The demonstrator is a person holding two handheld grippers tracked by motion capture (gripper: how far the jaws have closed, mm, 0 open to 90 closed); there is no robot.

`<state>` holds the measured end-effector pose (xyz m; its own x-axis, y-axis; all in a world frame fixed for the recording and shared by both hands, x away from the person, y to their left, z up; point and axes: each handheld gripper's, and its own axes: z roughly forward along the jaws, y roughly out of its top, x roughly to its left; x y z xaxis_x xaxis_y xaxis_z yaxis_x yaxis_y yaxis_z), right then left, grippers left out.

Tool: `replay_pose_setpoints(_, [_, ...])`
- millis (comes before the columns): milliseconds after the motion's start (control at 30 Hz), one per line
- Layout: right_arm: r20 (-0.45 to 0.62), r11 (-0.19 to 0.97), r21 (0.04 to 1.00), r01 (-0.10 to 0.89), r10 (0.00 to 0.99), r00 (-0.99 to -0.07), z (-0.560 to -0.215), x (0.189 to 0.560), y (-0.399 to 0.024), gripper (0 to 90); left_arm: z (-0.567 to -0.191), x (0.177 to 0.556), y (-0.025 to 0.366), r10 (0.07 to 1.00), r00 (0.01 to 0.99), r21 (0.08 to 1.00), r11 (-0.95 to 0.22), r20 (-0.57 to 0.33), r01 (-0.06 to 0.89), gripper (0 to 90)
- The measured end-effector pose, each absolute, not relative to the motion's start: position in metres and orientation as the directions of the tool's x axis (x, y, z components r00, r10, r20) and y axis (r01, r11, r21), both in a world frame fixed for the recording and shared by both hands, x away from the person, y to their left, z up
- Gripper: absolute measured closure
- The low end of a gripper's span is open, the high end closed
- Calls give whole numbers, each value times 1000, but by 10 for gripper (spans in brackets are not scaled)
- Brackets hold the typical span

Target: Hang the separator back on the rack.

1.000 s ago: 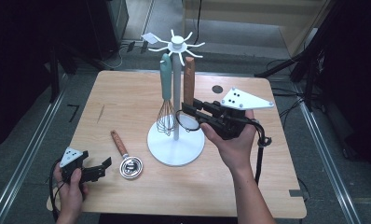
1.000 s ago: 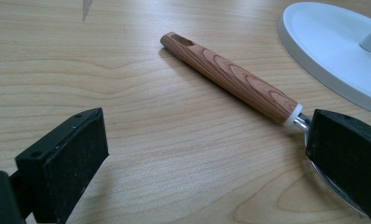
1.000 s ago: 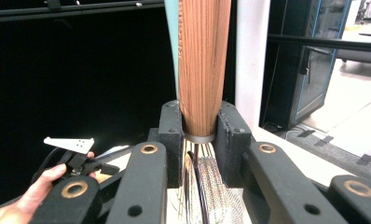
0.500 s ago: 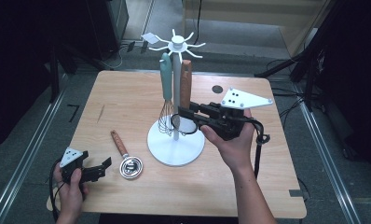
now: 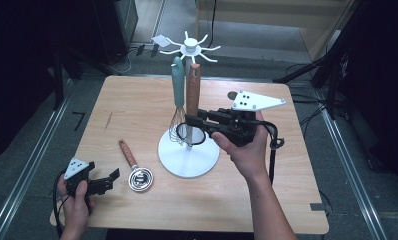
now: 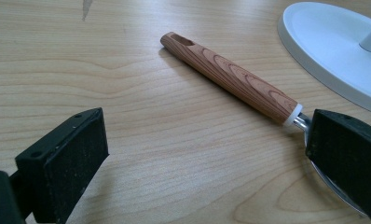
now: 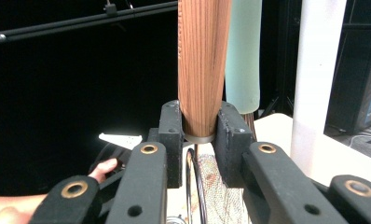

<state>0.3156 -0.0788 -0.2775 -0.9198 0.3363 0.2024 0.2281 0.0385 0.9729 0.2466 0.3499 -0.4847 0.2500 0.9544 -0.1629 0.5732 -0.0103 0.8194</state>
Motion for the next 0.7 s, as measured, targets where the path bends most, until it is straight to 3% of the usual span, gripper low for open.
replay_pose_setpoints(700, [319,-22,945,326,269,-909,-287,328,-83,756,-485,247,350,954,251,820,-11,-162,573,0])
